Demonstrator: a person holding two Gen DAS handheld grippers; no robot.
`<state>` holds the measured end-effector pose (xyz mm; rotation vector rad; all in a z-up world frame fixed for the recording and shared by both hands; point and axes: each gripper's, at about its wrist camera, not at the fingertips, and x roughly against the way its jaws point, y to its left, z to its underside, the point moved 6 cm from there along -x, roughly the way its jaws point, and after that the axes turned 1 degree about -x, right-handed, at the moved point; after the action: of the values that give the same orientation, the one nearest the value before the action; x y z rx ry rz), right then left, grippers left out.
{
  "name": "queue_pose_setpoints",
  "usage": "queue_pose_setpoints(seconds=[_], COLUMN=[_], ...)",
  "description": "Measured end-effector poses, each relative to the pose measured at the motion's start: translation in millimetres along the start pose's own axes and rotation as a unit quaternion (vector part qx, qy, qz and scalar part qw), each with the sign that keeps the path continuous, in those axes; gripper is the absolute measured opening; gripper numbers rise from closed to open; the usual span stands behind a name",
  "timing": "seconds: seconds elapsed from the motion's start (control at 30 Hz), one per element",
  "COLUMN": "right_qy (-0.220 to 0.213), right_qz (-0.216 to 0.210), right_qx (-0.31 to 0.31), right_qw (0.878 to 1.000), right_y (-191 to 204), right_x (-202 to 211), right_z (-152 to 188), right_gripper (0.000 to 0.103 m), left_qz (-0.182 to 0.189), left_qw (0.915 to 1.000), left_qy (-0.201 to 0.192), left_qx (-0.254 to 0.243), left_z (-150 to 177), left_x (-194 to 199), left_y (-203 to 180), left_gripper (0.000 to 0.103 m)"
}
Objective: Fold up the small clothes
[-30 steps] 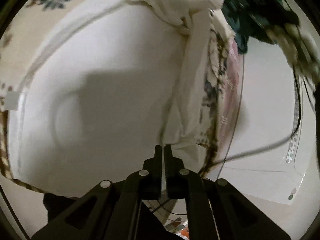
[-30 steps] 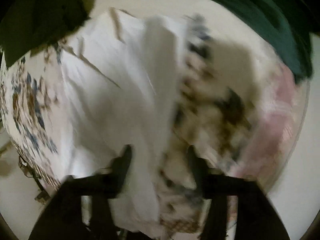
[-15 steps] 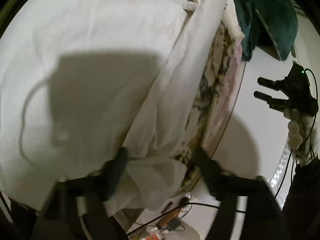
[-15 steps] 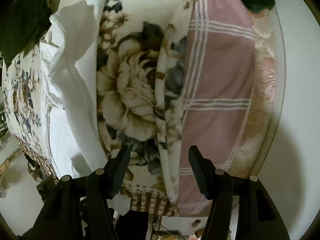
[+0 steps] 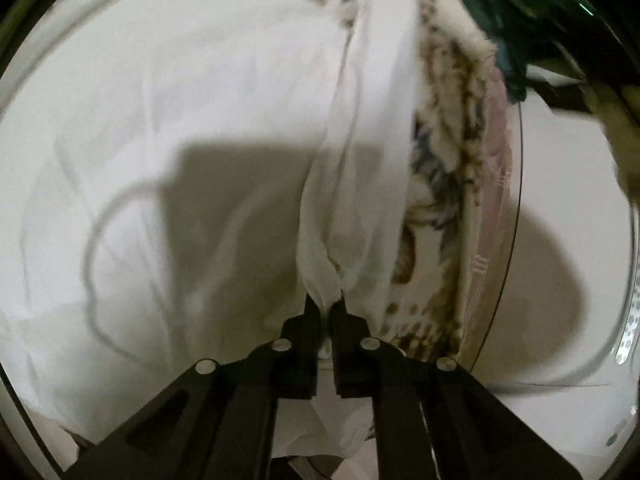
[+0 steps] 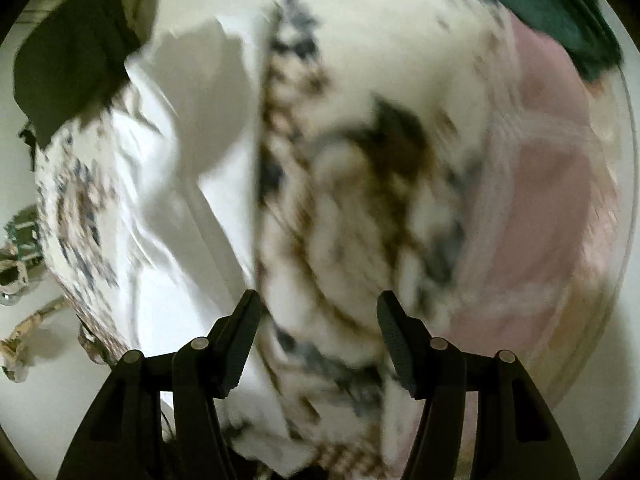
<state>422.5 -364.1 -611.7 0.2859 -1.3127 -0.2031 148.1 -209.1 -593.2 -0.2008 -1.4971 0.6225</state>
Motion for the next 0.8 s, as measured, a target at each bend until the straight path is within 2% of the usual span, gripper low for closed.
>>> queue_pose_setpoints(seconds=[0.13, 0.2, 0.23, 0.3, 0.33, 0.37, 0.57, 0.8], right_qy=[-0.044, -0.051, -0.048, -0.050, -0.052, -0.055, -0.082, -0.083], right_qz=[-0.069, -0.114, -0.122, -0.121, -0.114, -0.100, -0.097, -0.046], right_qx=[-0.019, -0.032, -0.031, -0.028, -0.020, -0.016, -0.012, 0.021], right_qw=[0.996, 0.992, 0.991, 0.991, 0.992, 0.993, 0.992, 0.995], right_y=[31, 49, 56, 72, 80, 87, 139, 224], right_x=[-1, -5, -9, -16, -18, -19, -4, -21], right_z=[-61, -87, -95, -107, -111, -114, -123, -147], right_gripper=[0.062, 0.062, 0.062, 0.037, 0.007, 0.004, 0.004, 0.004], left_qz=[0.001, 0.003, 0.003, 0.005, 0.002, -0.002, -0.023, -0.052], left_qw=[0.9997, 0.9996, 0.9996, 0.9993, 0.9990, 0.9988, 0.9966, 0.9933], left_qy=[-0.021, -0.026, -0.029, -0.037, -0.043, -0.049, -0.078, -0.095], left_qx=[-0.012, -0.008, -0.005, -0.005, -0.007, -0.007, 0.012, 0.041], left_z=[5, 5, 1, -2, -4, -6, -16, -19], left_x=[31, 42, 45, 58, 65, 72, 120, 154], left_y=[9, 10, 6, 10, 13, 15, 60, 134], left_gripper=[0.003, 0.003, 0.003, 0.003, 0.003, 0.003, 0.003, 0.003])
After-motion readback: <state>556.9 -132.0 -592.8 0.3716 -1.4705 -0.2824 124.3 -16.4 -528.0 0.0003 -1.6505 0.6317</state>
